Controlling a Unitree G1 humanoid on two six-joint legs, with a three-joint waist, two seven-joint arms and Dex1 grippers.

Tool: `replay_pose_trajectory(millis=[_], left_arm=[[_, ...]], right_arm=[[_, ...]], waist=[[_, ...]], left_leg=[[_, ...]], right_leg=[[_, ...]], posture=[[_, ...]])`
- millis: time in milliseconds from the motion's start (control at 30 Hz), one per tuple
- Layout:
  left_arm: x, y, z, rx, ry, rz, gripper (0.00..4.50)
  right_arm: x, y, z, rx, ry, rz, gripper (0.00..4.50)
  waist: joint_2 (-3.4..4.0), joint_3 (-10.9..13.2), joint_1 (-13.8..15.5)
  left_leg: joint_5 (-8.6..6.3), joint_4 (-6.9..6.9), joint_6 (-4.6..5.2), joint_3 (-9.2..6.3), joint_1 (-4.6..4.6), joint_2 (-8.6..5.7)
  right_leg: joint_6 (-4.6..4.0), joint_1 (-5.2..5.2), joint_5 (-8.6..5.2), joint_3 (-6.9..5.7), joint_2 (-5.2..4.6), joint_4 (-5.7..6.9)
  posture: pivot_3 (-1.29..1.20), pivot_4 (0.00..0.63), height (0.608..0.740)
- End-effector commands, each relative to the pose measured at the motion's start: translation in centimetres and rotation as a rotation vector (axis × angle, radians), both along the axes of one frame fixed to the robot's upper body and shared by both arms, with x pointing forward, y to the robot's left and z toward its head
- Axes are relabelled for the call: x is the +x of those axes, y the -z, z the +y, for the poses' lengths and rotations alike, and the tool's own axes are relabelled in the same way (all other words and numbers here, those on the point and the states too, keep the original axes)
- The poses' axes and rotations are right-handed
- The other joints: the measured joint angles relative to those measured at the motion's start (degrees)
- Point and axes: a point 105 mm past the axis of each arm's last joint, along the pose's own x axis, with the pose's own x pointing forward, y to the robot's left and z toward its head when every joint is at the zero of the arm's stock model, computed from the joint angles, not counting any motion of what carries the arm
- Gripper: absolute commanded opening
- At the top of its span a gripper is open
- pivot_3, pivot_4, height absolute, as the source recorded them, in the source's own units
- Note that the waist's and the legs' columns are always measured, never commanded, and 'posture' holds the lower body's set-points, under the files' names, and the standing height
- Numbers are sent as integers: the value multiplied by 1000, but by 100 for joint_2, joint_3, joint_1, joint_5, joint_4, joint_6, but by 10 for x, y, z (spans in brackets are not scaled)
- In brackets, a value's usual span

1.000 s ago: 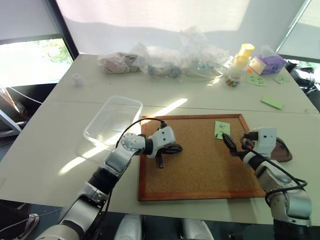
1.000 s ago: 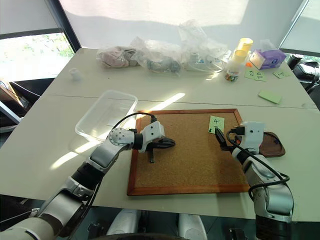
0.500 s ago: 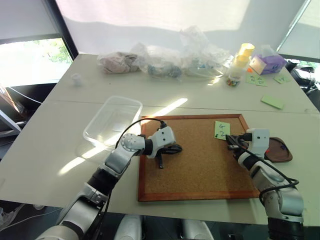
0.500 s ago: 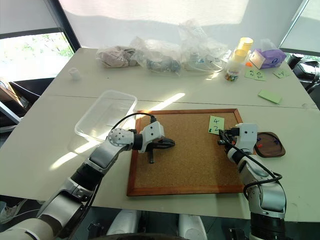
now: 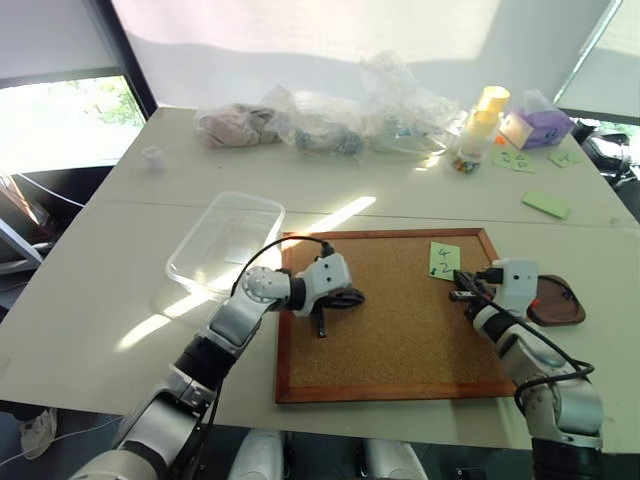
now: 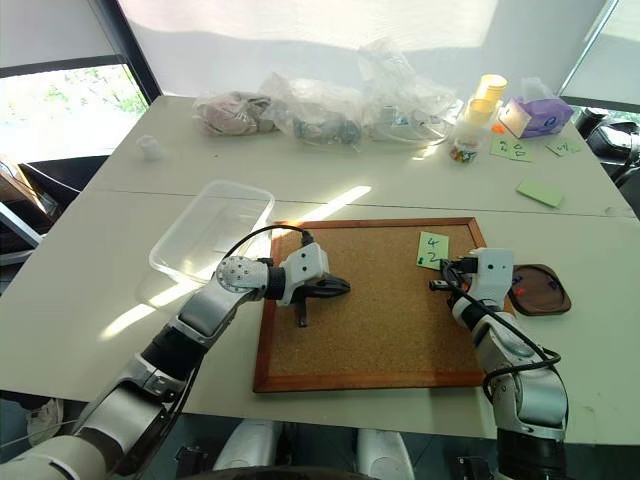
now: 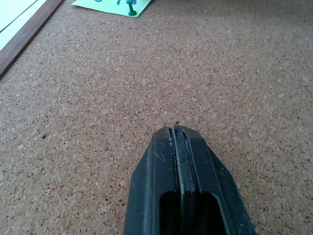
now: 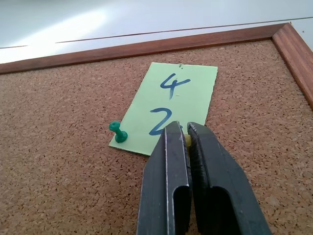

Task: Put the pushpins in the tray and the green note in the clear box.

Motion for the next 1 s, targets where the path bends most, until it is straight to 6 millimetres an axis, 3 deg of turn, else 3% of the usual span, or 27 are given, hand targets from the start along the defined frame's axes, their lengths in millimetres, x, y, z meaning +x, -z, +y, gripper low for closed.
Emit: replay_pose_trajectory(millis=[33, 433, 600, 733, 1000], left_arm=[[-9, 48, 22, 190, -32, 128, 0], [-10, 48, 23, 193, -26, 125, 0], [-10, 47, 22, 184, -27, 116, 0], [-9, 45, 20, 173, -27, 112, 0], [-9, 44, 18, 166, -23, 110, 0]], right_arm=[[-1, -37, -10, -28, 50, -161, 26], [-4, -49, -19, -59, 100, -237, 26], [-17, -60, -58, -103, 290, -270, 26], [-31, -46, -92, -139, 425, -169, 26], [-38, -25, -119, -123, 500, -55, 26]], waist=[[0, 0, 0], [-7, -8, -24], [-7, -8, -16], [-8, -9, -14], [-1, -14, -18]], left_leg=[[0, -1, 0, 0, 0, 0], [2, -11, -2, 1, 12, 0], [2, -13, -3, 2, 13, -1], [2, -19, -3, 3, 13, -1], [3, -20, -2, 6, 22, -1]], right_leg=[[0, 0, 0, 0, 0, 0], [0, 5, 0, 0, 0, 0], [0, 4, 0, -1, 0, 0], [1, 4, 0, -1, 0, -1], [-2, 11, -1, -2, 2, 0]], posture=[[0, 150, 740], [0, 150, 740], [0, 150, 740], [0, 150, 740], [0, 150, 740]])
